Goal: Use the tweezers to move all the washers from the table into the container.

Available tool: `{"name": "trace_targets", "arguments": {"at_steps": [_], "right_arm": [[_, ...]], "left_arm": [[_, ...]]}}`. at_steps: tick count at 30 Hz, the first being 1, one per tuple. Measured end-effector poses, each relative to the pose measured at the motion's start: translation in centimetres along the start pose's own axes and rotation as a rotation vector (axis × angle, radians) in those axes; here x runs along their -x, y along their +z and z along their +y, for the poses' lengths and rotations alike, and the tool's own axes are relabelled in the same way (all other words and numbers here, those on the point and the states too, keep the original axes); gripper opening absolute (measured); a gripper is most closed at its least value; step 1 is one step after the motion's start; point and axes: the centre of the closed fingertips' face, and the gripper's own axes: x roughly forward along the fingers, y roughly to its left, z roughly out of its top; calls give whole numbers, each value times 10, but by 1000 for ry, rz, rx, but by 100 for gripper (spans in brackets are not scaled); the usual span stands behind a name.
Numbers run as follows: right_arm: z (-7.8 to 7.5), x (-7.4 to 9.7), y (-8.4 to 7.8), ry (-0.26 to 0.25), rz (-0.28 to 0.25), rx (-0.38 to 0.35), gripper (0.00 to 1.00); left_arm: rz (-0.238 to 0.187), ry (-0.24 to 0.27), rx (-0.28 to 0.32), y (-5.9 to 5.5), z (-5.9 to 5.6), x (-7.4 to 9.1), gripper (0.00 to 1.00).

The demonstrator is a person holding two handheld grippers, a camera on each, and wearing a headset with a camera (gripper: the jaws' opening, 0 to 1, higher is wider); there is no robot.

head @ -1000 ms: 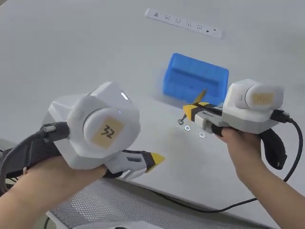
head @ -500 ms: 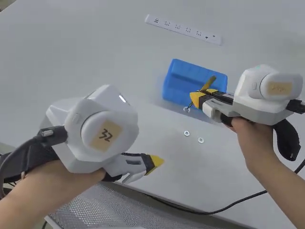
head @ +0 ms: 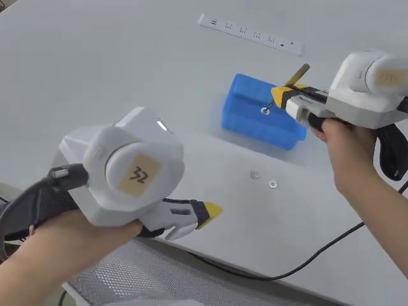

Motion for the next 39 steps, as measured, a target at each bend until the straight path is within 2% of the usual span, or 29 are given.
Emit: {"name": "trace_targets", "arguments": {"at_steps": [5,10,13,19,28,39], "right_arm": [[-4,-13,-8,-16,22,0,4],[-7,-26,-21,-21,52,28,4],[-10,-37,-33,-20,75,11,4],[-13,-46,-45,-21,102,-30,5],[-12,-50,-53,-25,126,-23,5],[-11,-50,-53,-21,132,-20,5]], "left_arm": [[-5,21,-2,1,4,-1,99],[-12,18,9,2,3,-1,99],[-8,19,10,2,3,-1,99],[-10,17,9,1,3,1,99],[1,18,15,-2,4,-1,99],[19,-1,2,-5,0,-3,99]]}}
